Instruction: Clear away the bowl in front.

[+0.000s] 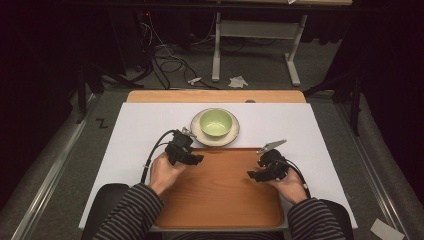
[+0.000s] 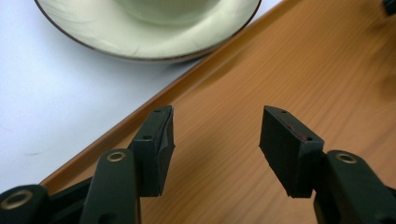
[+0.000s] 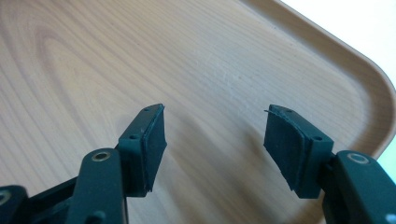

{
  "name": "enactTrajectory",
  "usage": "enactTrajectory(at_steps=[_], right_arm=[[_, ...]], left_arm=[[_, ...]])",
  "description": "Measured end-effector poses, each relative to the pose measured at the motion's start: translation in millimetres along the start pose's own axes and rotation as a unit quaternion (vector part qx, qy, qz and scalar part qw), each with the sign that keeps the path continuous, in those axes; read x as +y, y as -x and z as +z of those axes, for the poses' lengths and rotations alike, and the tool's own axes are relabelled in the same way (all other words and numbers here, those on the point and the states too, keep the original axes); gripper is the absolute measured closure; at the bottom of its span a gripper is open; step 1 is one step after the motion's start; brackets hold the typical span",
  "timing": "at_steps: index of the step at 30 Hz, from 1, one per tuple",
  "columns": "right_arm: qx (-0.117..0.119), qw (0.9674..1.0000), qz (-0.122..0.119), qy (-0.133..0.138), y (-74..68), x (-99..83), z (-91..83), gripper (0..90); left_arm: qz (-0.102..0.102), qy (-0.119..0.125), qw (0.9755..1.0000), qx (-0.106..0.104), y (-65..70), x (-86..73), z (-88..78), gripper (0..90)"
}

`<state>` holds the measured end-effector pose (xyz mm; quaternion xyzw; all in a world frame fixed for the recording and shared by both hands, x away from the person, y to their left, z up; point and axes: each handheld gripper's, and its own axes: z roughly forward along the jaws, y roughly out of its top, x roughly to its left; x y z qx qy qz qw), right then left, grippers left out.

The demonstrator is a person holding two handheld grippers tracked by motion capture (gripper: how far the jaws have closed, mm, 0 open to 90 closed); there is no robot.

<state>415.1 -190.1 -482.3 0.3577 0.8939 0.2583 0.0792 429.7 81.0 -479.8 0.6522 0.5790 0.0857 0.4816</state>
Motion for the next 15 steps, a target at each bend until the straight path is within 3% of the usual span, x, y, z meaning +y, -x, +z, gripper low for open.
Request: enactTrajectory(at_steps=[8, 15], right_arm=[[0.002, 1.0, 0.006, -0.003, -0.6, 0.4, 2.0, 39.8], [0.002, 1.0, 0.004, -0.007, -0.1, 0.3, 3.4, 39.3]], left_arm=[[0.009, -0.017, 0.9998, 0.01, -3.1, -2.2, 4.1, 44.5], [-0.003, -0.014, 0.9998, 0.015, -7.7, 0.4, 7.2, 44.9]])
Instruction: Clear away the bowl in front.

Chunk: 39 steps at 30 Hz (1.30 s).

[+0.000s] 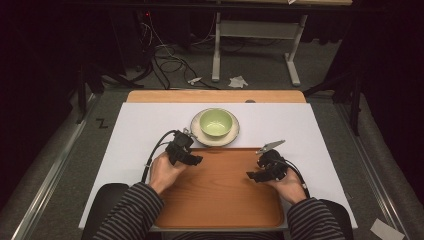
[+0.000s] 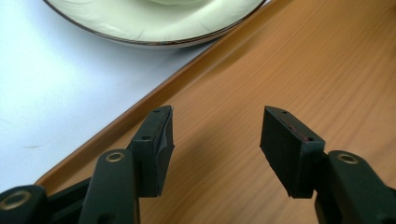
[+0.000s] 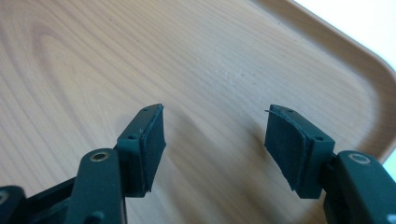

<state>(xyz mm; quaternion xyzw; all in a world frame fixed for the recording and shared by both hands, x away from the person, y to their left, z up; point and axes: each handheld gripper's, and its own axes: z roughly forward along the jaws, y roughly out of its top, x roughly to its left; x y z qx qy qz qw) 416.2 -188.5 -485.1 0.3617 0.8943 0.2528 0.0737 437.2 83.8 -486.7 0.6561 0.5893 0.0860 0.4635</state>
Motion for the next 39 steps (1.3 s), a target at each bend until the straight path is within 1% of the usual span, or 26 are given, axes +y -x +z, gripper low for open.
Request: enactTrajectory(at_steps=[1, 2, 3, 4, 5, 8, 9, 10, 11, 12, 13, 14, 16, 18, 20, 22, 23, 24, 25, 30, 32, 34, 35, 36, 37, 39], right_arm=[[0.007, 1.0, 0.004, 0.0, -0.3, 0.0, 2.0, 39.5], [0.007, 1.0, 0.004, 0.0, -0.3, 0.0, 2.0, 39.5], [0.013, 0.9999, 0.011, 0.002, -1.3, 0.4, 3.0, 39.7], [0.019, 0.9997, 0.013, 0.004, -1.4, 0.5, 3.3, 39.7], [0.022, 0.9997, 0.012, 0.007, -1.4, 0.7, 3.5, 39.8], [0.025, 0.9996, 0.005, 0.011, -2.4, 1.2, 3.0, 39.8], [0.026, 0.9996, -0.003, 0.007, -5.6, 1.8, 2.1, 40.1], [0.026, 0.9996, -0.003, 0.007, -5.6, 1.8, 2.1, 40.1], [0.025, 0.9996, -0.012, 0.006, -7.8, 1.5, 2.4, 40.3], [0.025, 0.9996, -0.012, 0.006, -7.8, 1.5, 2.4, 40.3], [0.023, 0.9995, -0.019, 0.005, -9.9, 1.2, 2.1, 40.5], [0.023, 0.9995, -0.019, 0.005, -9.9, 1.2, 2.1, 40.5], [0.019, 0.9995, -0.026, 0.005, -11.4, 0.7, 1.0, 40.6], [0.018, 0.9995, -0.024, 0.004, -12.7, 0.2, 0.8, 40.5], [0.016, 0.9997, -0.021, 0.003, -12.8, 0.2, 1.0, 40.5], [0.015, 0.9997, -0.021, 0.004, -10.7, 0.8, 2.4, 40.5], [0.012, 0.9997, -0.023, 0.001, -8.1, 1.3, 4.0, 40.5], [0.012, 0.9997, -0.023, 0.001, -8.1, 1.3, 4.0, 40.5], [0.009, 0.9999, -0.012, -0.001, -8.7, 1.5, 5.2, 40.4], [-0.003, 0.9999, -0.016, -0.007, -11.1, 0.2, 4.2, 40.4], [-0.003, 0.9999, -0.015, 0.0, -12.0, -0.8, 3.2, 40.6], [-0.005, 0.9998, -0.019, -0.001, -10.6, -1.4, 2.3, 40.6], [-0.004, 0.9999, -0.015, -0.002, -9.1, -1.5, 2.3, 40.6], [-0.004, 0.9999, -0.015, -0.002, -9.1, -1.5, 2.3, 40.6], [-0.004, 1.0, -0.008, -0.002, -7.1, -1.8, 2.7, 40.7], [-0.006, 0.9999, -0.01, -0.002, -5.9, -1.8, 3.1, 40.7]], left_arm=[[0.0, 0.023, 0.9997, -0.001, -3.1, 5.3, -4.6, 46.7], [0.0, 0.023, 0.9997, -0.001, -3.1, 5.3, -4.6, 47.3], [-0.017, 0.043, 0.9989, -0.006, -6.9, 13.8, -10.9, 47.3], [-0.017, 0.043, 0.9989, -0.006, -6.9, 13.8, -10.9, 46.9], [-0.028, 0.04, 0.9988, -0.003, -11.2, 15.9, -11.3, 46.8], [-0.03, 0.035, 0.999, 0.003, -13.7, 15.9, -9.6, 46.7], [-0.034, 0.034, 0.9988, -0.001, -11.9, 16.5, -9.8, 46.7], [-0.034, 0.034, 0.9988, -0.001, -11.9, 16.5, -9.8, 46.7], [-0.028, 0.03, 0.9991, -0.003, -8.9, 14.8, -9.2, 46.6], [-0.028, 0.03, 0.9991, -0.003, -8.9, 14.8, -9.2, 46.5], [-0.019, 0.022, 0.9996, -0.002, -5.5, 11.4, -8.1, 46.3], [-0.019, 0.022, 0.9996, -0.002, -5.5, 11.4, -8.1, 46.2], [-0.011, 0.012, 0.9999, -0.005, -2.1, 8.5, -7.1, 46.0], [-0.009, 0.007, 0.9999, -0.009, 0.8, 7.5, -7.1, 45.5], [-0.017, 0.006, 0.9997, -0.016, 2.8, 8.8, -7.4, 45.2], [-0.018, 0.002, 0.9996, -0.02, 2.9, 10.8, -7.3, 44.7], [-0.031, -0.006, 0.9991, -0.027, 1.9, 14.6, -7.4, 44.2], [-0.031, -0.006, 0.9991, -0.027, 1.9, 14.6, -7.4, 43.7], [-0.037, -0.002, 0.9989, -0.028, 2.4, 17.5, -8.8, 43.6], [-0.037, 0.002, 0.9988, -0.032, 5.1, 20.8, -13.2, 43.5], [-0.035, 0.002, 0.9987, -0.036, 7.3, 22.9, -14.6, 43.5], [-0.038, 0.0, 0.9985, -0.039, 9.0, 25.5, -14.6, 43.3], [-0.042, -0.008, 0.9982, -0.042, 9.7, 27.9, -13.8, 43.1], [-0.042, -0.008, 0.9982, -0.042, 9.7, 27.9, -13.8, 42.9], [-0.048, -0.009, 0.9978, -0.044, 10.7, 32.0, -13.5, 42.9], [-0.051, -0.011, 0.9976, -0.044, 11.1, 35.2, -13.2, 42.8]])
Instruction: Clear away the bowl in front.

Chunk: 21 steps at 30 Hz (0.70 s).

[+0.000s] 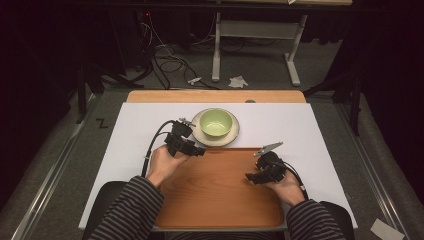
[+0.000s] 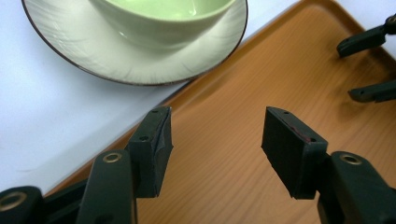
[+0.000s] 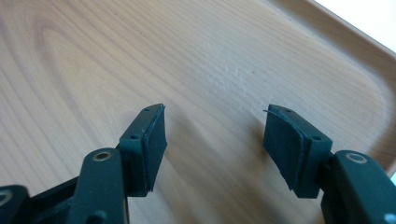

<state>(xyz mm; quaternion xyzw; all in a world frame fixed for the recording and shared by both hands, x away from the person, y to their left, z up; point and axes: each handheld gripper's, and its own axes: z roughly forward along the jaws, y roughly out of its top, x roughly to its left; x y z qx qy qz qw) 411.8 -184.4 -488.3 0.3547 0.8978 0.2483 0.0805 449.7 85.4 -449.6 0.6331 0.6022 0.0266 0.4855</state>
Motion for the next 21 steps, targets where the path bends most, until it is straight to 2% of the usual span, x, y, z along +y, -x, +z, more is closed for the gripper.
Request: enactTrajectory(at_steps=[7, 12, 21], right_arm=[[-0.002, 1.0, -0.001, -0.002, -2.2, 0.0, -0.6, 40.7], [-0.001, 1.0, -0.001, -0.004, -1.3, 0.0, 0.0, 40.7], [-0.002, 1.0, -0.001, -0.005, -1.8, -0.1, -0.1, 40.7]], left_arm=[[-0.006, -0.003, 1.0, 0.002, 2.4, 7.5, 1.8, 42.6], [-0.009, -0.01, 0.9998, 0.015, 0.3, 15.1, 6.9, 42.1], [-0.01, -0.019, 0.9994, 0.026, 0.4, 27.4, 16.0, 41.2]])
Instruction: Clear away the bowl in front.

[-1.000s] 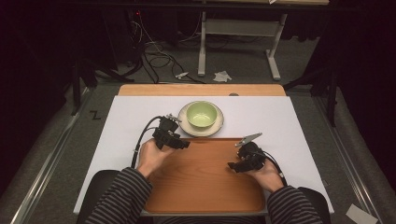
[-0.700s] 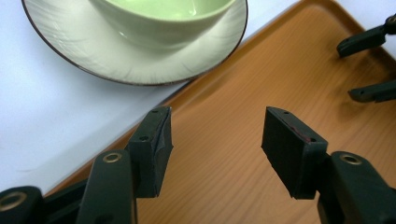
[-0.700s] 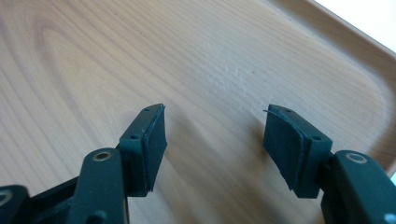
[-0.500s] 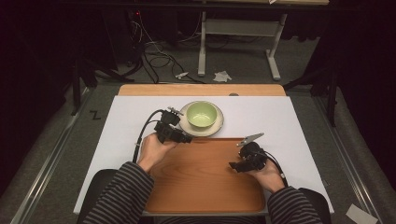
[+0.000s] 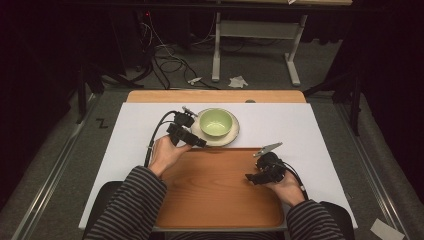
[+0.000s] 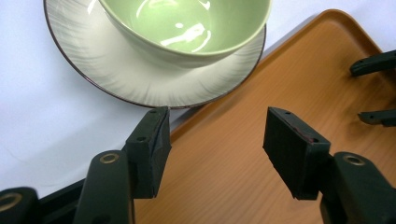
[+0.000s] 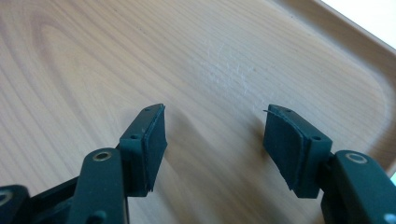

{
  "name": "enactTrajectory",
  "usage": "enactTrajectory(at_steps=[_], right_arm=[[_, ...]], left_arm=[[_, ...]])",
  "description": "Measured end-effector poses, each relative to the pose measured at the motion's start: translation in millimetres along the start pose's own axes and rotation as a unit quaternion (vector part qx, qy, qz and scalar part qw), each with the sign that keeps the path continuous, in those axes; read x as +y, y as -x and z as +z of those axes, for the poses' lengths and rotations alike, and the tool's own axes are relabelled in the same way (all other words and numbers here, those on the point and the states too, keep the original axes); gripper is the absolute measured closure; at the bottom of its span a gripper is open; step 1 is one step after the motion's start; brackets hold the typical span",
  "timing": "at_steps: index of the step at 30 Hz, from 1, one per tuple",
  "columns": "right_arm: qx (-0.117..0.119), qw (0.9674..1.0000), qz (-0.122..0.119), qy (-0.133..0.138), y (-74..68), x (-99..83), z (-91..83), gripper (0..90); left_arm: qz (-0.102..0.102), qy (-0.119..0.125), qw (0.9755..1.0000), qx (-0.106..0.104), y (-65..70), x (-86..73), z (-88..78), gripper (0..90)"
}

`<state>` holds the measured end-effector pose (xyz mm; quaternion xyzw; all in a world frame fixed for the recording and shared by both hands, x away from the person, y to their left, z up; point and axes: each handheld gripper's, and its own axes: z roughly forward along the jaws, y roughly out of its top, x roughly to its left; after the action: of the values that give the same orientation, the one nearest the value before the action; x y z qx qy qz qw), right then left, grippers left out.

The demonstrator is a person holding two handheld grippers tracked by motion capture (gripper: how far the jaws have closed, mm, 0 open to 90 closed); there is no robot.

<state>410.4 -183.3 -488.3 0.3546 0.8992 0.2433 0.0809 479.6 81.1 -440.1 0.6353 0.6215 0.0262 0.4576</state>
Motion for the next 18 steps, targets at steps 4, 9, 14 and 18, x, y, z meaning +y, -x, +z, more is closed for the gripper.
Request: enactTrajectory(at_steps=[4, 9, 14, 18], right_arm=[[0.0, 1.0, 0.0, 0.001, 0.0, 0.0, -0.7, 40.7], [0.001, 1.0, -0.003, 0.006, 0.2, -0.2, -1.7, 40.8], [0.0, 1.0, -0.002, 0.007, -0.3, -0.3, -2.9, 40.8], [-0.001, 1.0, -0.006, 0.007, 0.1, -0.3, -3.9, 40.8]], left_arm=[[-0.002, -0.001, 1.0, 0.003, 1.5, 6.0, 3.4, 40.8], [-0.001, 0.0, 1.0, 0.009, 4.1, 18.4, 9.7, 39.9], [0.007, -0.003, 0.9998, 0.018, 6.5, 26.7, 13.6, 40.0], [0.016, -0.008, 0.9994, 0.029, 9.2, 32.7, 18.5, 39.8]])
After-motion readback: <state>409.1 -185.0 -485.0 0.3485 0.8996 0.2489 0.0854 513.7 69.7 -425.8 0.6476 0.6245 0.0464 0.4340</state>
